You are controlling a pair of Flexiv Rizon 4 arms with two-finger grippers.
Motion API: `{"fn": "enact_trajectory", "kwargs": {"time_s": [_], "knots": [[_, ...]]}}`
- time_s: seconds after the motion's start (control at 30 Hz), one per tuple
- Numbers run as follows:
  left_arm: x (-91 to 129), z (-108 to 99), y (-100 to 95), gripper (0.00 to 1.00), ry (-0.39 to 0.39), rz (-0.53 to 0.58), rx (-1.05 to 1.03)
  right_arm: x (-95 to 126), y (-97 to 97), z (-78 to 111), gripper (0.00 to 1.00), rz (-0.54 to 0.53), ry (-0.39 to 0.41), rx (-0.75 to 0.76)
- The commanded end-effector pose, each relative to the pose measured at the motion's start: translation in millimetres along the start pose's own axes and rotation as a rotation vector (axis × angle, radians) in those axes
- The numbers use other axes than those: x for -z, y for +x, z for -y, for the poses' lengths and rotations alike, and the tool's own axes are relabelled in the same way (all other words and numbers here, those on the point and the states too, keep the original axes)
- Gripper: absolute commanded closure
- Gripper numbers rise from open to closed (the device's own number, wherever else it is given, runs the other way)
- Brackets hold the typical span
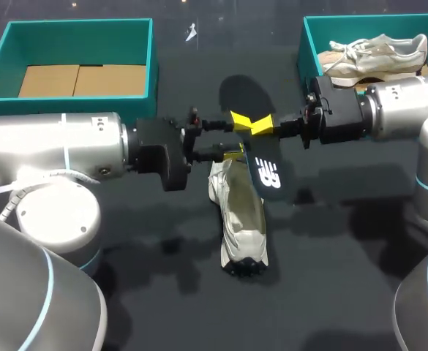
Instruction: Take the shoe out of the shoebox, open the shoe tongue, remove and reinsert the insole, then place the shoe into the shoebox
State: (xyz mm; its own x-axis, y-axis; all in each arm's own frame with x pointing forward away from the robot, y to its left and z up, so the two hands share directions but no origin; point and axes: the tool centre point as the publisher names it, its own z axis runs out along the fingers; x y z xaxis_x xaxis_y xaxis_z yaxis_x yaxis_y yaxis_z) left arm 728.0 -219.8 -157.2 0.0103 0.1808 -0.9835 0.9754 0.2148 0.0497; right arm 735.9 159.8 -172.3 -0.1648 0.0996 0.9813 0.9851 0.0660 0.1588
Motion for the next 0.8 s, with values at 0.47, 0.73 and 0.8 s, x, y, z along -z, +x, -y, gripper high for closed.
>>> {"fn": "enact_trajectory", "kwargs": {"time_s": [0.47,0.73,0.8], "knots": [[74,-30,-10.1,0.00,0.098,-0.131,-0.114,-4,-8.0,8.9,1.00,-0.017,0.037,-0.003],[71,-47,-25.2,0.00,0.095,-0.240,-0.183,-4,-8.0,8.9,1.00,-0.017,0.037,-0.003],[72,-55,-30.2,0.00,0.091,-0.286,-0.191,-4,-8.0,8.9,1.00,-0.017,0.037,-0.003]]}}
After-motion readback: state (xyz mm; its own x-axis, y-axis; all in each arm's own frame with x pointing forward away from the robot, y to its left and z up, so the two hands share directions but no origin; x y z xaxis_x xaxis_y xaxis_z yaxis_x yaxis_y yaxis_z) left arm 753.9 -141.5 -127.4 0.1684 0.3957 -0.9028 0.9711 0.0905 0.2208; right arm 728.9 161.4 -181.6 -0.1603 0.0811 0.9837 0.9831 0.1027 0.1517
